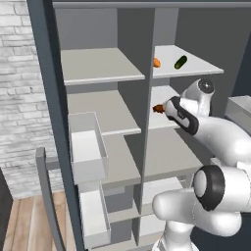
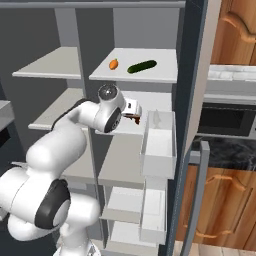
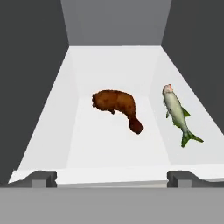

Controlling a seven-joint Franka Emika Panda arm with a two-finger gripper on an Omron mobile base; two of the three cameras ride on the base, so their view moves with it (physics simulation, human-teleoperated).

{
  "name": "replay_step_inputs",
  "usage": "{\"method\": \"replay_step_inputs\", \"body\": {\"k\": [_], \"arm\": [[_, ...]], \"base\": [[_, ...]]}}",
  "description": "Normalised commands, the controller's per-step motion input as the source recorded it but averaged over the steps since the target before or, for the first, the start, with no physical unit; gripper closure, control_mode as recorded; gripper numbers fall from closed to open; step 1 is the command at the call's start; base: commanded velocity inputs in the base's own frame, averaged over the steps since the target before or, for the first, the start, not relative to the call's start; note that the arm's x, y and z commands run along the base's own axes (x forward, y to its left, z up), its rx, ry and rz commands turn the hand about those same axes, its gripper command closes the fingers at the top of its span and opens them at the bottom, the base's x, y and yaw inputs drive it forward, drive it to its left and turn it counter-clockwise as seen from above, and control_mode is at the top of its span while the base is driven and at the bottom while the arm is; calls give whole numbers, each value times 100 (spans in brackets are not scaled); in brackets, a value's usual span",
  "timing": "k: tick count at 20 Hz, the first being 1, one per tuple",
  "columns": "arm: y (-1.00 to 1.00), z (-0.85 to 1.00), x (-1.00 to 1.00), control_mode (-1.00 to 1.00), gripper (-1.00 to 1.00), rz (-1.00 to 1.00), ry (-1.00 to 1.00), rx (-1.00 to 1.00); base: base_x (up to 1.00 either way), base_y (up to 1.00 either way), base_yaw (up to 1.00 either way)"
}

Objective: Gather the cucumber and carrot from the fridge and place them on a tray on the dining counter. Then gather the chicken drumstick and fish from the fridge and place them on the other tray.

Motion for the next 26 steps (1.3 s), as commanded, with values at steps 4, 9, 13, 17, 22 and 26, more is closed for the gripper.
{"method": "replay_step_inputs", "body": {"k": [4,9,13,17,22,26], "arm": [[-18,-29,46,-100,-100,1,2,0],[-11,-18,56,-100,-100,0,13,0],[-8,-22,60,-100,-100,1,13,0],[-8,-17,58,-100,-100,6,3,0],[-8,-22,53,-100,-100,7,3,0],[-7,-29,51,-100,-100,6,4,0]], "base": [[0,0,0],[0,0,0],[0,0,0],[0,0,0],[0,0,0],[0,0,0]]}}
